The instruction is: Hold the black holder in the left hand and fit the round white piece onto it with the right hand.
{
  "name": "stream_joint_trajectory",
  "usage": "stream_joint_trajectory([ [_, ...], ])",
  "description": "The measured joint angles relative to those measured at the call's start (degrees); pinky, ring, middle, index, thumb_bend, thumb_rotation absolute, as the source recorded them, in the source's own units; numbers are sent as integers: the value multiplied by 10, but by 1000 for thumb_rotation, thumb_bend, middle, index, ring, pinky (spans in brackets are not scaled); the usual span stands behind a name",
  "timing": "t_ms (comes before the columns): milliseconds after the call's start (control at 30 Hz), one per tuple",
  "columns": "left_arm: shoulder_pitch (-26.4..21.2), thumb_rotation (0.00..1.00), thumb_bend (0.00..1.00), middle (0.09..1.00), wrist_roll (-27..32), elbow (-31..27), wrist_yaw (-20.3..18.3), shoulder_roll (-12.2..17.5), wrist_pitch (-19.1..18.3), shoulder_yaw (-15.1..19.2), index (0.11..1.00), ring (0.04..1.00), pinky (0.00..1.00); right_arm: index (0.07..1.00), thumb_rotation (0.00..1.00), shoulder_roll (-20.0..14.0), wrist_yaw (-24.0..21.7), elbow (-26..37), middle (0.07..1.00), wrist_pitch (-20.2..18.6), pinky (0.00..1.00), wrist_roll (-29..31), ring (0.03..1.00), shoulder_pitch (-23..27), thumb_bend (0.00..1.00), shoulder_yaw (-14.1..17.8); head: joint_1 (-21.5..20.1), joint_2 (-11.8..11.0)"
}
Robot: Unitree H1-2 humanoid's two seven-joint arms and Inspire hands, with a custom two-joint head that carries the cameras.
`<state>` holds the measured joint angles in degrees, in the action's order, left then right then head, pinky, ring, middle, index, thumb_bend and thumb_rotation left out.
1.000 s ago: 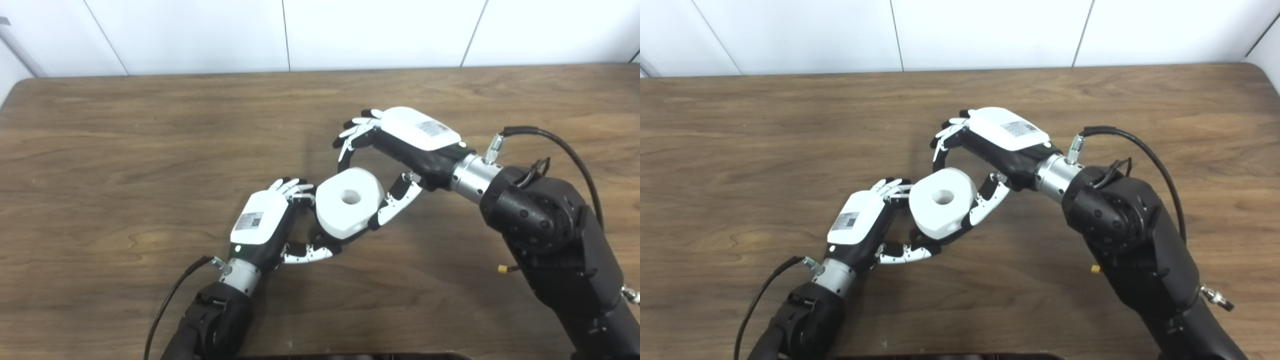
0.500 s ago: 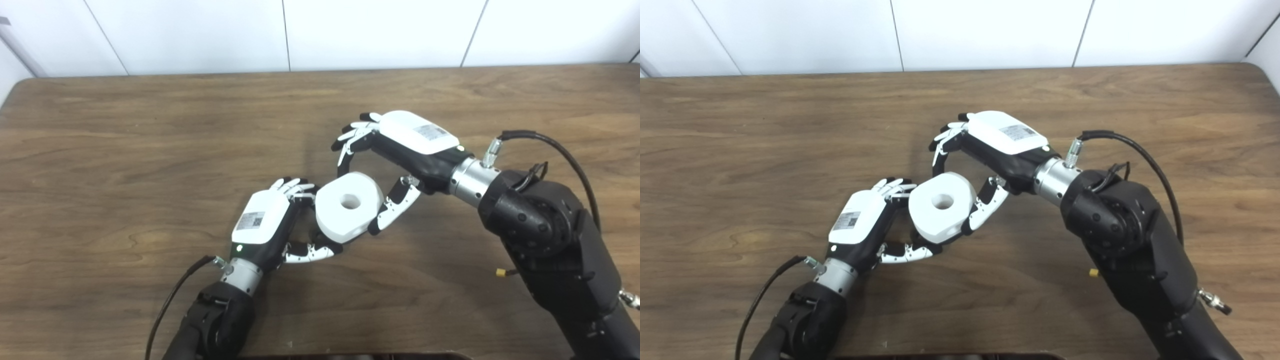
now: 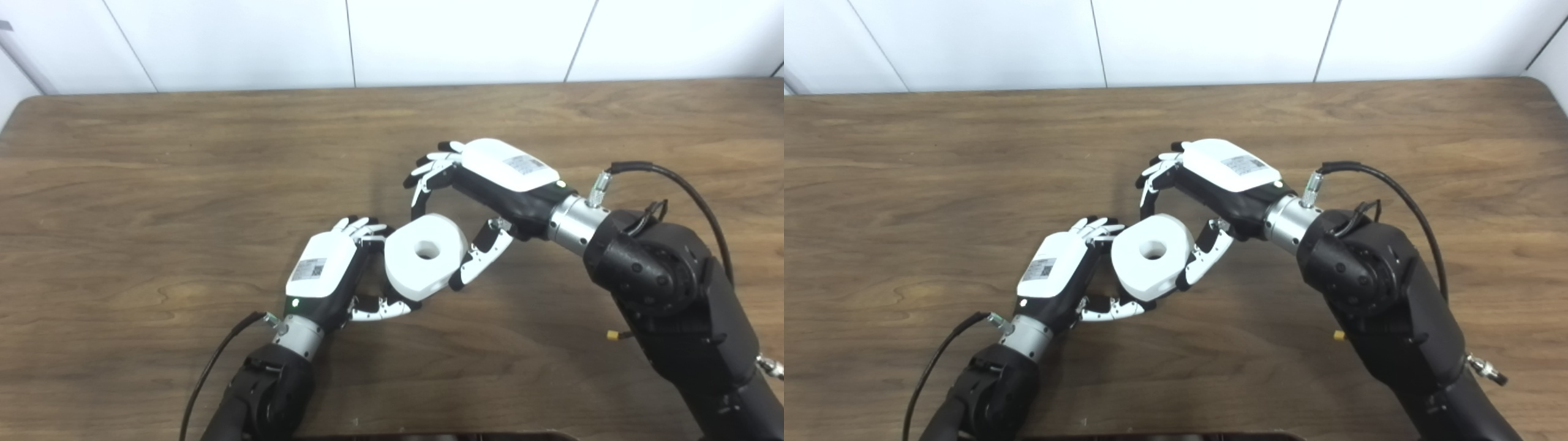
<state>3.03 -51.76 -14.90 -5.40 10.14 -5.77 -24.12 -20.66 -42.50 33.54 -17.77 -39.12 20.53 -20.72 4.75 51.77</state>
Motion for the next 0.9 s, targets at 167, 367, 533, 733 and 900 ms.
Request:
stream_joint_trajectory([
  [167, -1, 55, 517, 812, 0, 0, 0, 0, 0, 0, 489, 890, 949, 491, 144, -5, 0, 0, 814, 3, 1000, -8, 897, -2, 521, 0, -4, -2],
  [367, -1, 55, 517, 813, 0, 0, 0, 0, 0, 0, 489, 894, 954, 492, 144, -7, 0, 0, 815, 5, 1000, -14, 896, -3, 522, 0, -4, -4],
  [533, -2, 56, 516, 812, 0, 0, 0, 0, 0, -1, 489, 891, 947, 493, 144, -7, 0, 0, 814, 7, 1000, -14, 896, -4, 522, 0, -4, -4],
  [733, -2, 56, 517, 812, 0, 0, -1, 0, 0, -1, 489, 890, 948, 494, 145, -7, 0, 0, 815, 8, 1000, -15, 896, -4, 522, 0, -5, -3],
  [900, -2, 55, 517, 811, 0, 0, -1, 0, 0, -1, 489, 889, 947, 494, 145, -7, 0, 0, 814, 8, 1000, -15, 898, -5, 523, 1, -5, -2],
])
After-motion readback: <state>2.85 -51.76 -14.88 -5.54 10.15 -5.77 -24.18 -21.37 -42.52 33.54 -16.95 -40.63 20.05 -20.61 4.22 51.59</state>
